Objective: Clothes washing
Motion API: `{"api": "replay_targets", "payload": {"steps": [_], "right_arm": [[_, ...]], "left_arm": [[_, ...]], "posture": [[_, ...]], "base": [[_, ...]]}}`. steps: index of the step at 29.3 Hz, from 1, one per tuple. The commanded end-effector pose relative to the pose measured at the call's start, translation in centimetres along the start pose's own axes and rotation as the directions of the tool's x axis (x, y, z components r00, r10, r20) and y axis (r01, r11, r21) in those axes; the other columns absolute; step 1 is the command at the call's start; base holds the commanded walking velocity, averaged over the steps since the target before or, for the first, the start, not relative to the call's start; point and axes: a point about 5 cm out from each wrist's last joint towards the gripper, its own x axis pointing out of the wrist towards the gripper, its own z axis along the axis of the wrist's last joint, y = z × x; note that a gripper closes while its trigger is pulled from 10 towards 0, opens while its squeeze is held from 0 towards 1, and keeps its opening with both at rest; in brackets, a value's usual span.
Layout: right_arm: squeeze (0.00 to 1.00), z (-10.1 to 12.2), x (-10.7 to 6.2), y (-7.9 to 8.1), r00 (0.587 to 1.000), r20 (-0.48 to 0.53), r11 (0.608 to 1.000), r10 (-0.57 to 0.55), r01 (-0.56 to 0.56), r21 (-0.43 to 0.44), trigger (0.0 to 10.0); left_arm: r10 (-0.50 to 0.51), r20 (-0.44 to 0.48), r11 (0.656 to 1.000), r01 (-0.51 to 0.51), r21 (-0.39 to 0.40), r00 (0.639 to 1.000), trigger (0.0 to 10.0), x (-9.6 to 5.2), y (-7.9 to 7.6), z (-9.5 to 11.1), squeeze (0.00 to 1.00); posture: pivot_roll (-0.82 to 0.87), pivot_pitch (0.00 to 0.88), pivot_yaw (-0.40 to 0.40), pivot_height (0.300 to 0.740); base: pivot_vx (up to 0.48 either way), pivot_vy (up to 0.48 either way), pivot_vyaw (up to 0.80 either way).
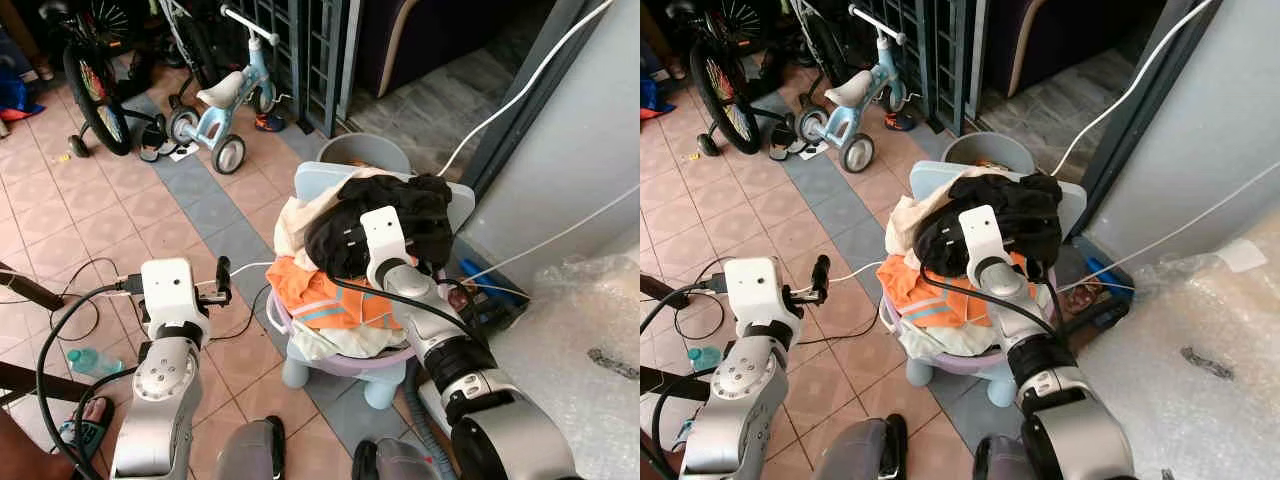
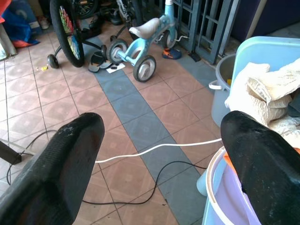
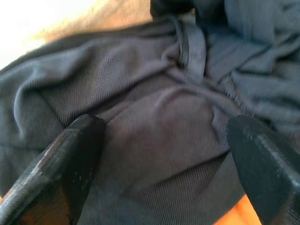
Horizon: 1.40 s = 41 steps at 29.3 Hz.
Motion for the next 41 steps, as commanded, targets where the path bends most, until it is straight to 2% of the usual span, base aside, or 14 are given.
{"api": "replay_targets", "payload": {"steps": [1,2,3,6,12,23,30,39,40,41], "right_arm": [[0.0,-1.0,0.1,0.6,0.998,-0.064,0.999,0.016,-0.013,0.053,10.0],[0.0,-1.3,0.1,1.0,0.996,-0.082,0.996,0.034,-0.027,0.088,9.1],[0.0,-1.6,0.2,1.6,0.993,-0.098,0.993,0.058,-0.047,0.113,0.0],[0.0,-1.9,0.3,2.7,0.989,-0.12,0.988,0.09,-0.073,0.137,0.0],[0.0,-1.9,0.3,3.2,0.988,-0.12,0.986,0.099,-0.081,0.144,0.0],[0.0,-2.4,0.3,2.7,0.988,-0.123,0.979,0.089,-0.064,0.191,0.0],[0.0,-2.4,0.3,3.3,0.986,-0.124,0.971,0.114,-0.085,0.224,0.0],[0.0,-1.6,0.5,3.5,0.987,-0.088,0.959,0.133,-0.106,0.262,0.0],[0.0,-1.4,0.5,3.5,0.988,-0.077,0.955,0.133,-0.107,0.277,0.0],[0.0,-0.3,0.6,3.1,0.991,-0.003,0.938,0.131,-0.123,0.323,0.0]], "left_arm": [[0.013,0.002,1.0,-0.013,0.012,1.0,10.0,-0.3,0.3,0.2,0.0],[0.015,0.0,1.0,-0.015,0.013,1.0,10.0,-0.4,0.3,0.2,0.0],[0.018,-0.007,1.0,-0.018,0.018,1.0,10.0,-0.5,0.4,0.2,0.0],[0.028,-0.021,0.999,-0.027,0.028,0.999,10.0,-0.9,0.7,0.1,0.0],[0.042,-0.034,0.999,-0.041,0.024,0.999,10.0,-0.9,0.8,0.0,0.0],[0.024,-0.033,0.999,-0.024,0.029,0.999,10.0,-0.6,0.3,0.2,0.0],[0.042,-0.035,0.999,-0.041,0.035,0.998,10.0,-0.6,0.6,0.2,0.0],[0.046,-0.037,0.998,-0.045,0.038,0.998,10.0,-0.6,0.4,0.2,0.0],[0.046,-0.037,0.998,-0.045,0.038,0.998,10.0,-0.5,0.4,0.1,0.0],[0.045,-0.04,0.998,-0.043,0.037,0.998,10.0,-0.4,0.4,0.0,0.0]], "posture": [[0.23,0.184,-0.021,0.74],[0.23,0.184,-0.023,0.74],[0.24,0.183,-0.025,0.74],[0.25,0.183,-0.031,0.74],[0.25,0.179,-0.033,0.74],[0.25,0.174,-0.036,0.74],[0.26,0.174,-0.042,0.74],[0.26,0.166,-0.051,0.74],[0.26,0.165,-0.051,0.74],[0.24,0.155,-0.053,0.74]], "base": [[0.0,0.0,0.0],[0.0,0.0,0.0],[0.0,0.0,0.0],[0.0,0.0,0.0],[0.0,0.0,0.0],[0.0,0.0,0.0],[0.0,0.0,0.0],[0.0,0.0,0.0],[0.0,0.0,0.0],[0.0,0.0,0.0]]}}
